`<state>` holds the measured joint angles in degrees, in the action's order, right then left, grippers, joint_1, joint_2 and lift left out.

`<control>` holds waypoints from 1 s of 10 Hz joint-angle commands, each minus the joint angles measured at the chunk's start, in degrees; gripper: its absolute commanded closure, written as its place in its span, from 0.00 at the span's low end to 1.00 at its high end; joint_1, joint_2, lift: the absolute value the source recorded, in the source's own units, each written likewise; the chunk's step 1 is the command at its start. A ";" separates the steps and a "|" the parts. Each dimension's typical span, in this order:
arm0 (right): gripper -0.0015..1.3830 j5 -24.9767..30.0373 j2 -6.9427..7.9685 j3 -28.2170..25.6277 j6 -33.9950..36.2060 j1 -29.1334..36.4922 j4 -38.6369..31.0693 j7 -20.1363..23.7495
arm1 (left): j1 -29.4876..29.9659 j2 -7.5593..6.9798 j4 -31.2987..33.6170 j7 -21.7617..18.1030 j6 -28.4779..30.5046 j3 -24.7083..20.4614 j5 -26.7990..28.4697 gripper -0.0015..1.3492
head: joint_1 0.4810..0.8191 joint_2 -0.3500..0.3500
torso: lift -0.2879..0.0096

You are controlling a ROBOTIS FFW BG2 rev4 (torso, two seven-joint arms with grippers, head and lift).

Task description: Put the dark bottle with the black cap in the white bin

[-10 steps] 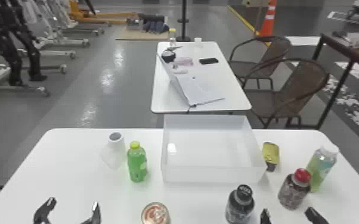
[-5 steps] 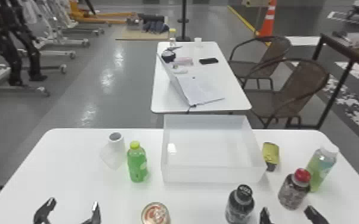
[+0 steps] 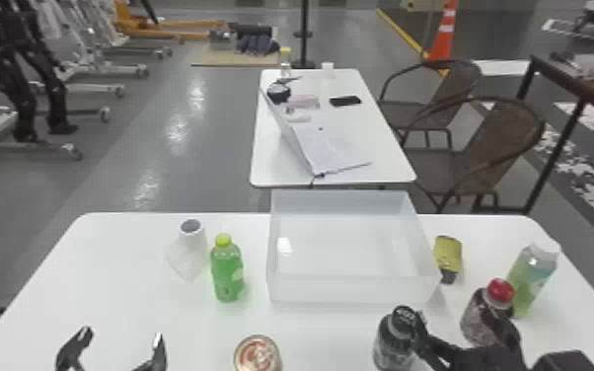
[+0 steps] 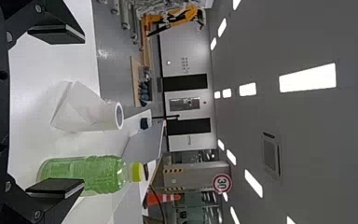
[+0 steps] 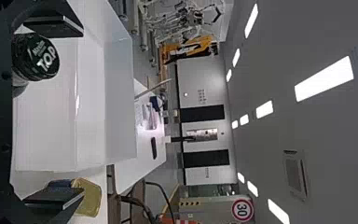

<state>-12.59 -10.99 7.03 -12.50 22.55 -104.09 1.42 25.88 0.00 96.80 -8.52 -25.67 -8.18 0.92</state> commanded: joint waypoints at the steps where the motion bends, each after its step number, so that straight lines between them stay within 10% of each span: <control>1: 0.07 -0.59 0.00 0.44 2.13 -3.12 0.65 -0.01 | -0.12 0.15 -0.20 0.00 -0.17 0.00 -0.04 0.15 | 0.20 0.50 | 0.63; 10: 0.00 -2.96 -0.09 3.34 13.03 -10.95 3.46 8.69 | -1.09 0.15 -1.44 0.00 -1.40 0.35 -0.66 0.15 | 0.20 0.50 | 0.63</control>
<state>-15.38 -11.01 10.46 -0.40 11.16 -99.88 10.12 24.79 0.00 95.38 -8.52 -27.02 -7.82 0.26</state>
